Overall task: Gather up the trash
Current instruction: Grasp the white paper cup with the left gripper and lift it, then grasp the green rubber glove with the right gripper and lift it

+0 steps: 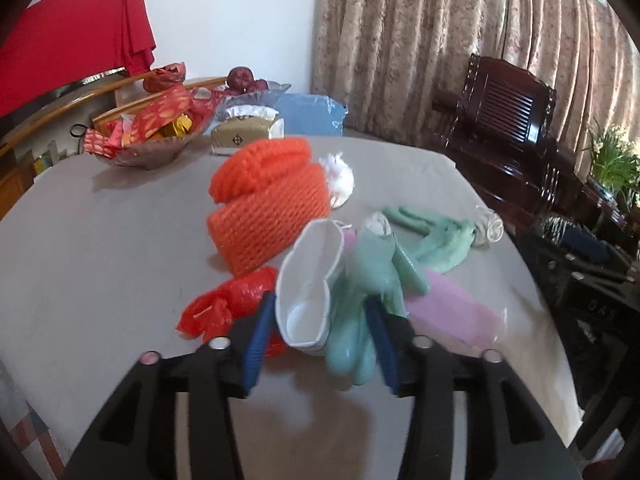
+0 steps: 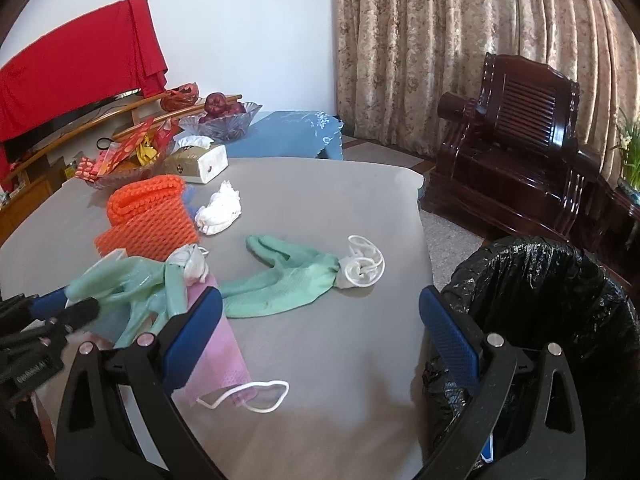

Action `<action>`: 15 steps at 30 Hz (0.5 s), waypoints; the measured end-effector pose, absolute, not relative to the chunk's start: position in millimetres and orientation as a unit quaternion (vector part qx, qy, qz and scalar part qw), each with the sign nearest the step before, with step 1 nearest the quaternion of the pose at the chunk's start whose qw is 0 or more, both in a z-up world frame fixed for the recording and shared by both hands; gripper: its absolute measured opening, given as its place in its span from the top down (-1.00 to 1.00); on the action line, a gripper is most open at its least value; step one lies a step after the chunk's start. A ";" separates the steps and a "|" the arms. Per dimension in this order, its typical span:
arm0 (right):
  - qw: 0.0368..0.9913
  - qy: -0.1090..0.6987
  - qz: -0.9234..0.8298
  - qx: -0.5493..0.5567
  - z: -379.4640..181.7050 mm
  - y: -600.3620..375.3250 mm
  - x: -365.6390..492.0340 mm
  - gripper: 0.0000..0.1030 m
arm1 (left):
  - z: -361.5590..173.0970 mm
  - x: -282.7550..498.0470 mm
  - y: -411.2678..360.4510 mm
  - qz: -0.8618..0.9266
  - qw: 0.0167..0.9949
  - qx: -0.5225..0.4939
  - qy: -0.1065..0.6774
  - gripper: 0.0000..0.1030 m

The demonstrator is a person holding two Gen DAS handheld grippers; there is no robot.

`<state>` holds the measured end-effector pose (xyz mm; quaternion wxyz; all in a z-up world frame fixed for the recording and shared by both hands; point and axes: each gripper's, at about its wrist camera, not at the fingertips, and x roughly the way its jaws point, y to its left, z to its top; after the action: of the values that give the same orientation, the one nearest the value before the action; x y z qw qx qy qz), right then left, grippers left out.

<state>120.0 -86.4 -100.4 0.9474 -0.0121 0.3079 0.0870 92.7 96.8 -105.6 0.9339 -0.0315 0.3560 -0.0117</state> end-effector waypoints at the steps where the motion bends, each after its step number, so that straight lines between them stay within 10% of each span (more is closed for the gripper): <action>1: 0.947 0.307 0.088 -0.013 -99.6 -85.9 119.4 -0.86 | -108.7 94.6 97.1 -0.015 0.932 -0.030 0.360 0.03; 15: 0.945 0.300 0.129 -0.018 -91.1 -55.4 121.3 -0.86 | -92.2 78.5 118.6 -0.001 0.940 -0.058 0.337 0.46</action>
<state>121.3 -55.4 -91.1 0.9451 -0.0181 0.2996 0.1295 78.5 118.6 -92.2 0.9396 -0.0579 0.3373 -0.0012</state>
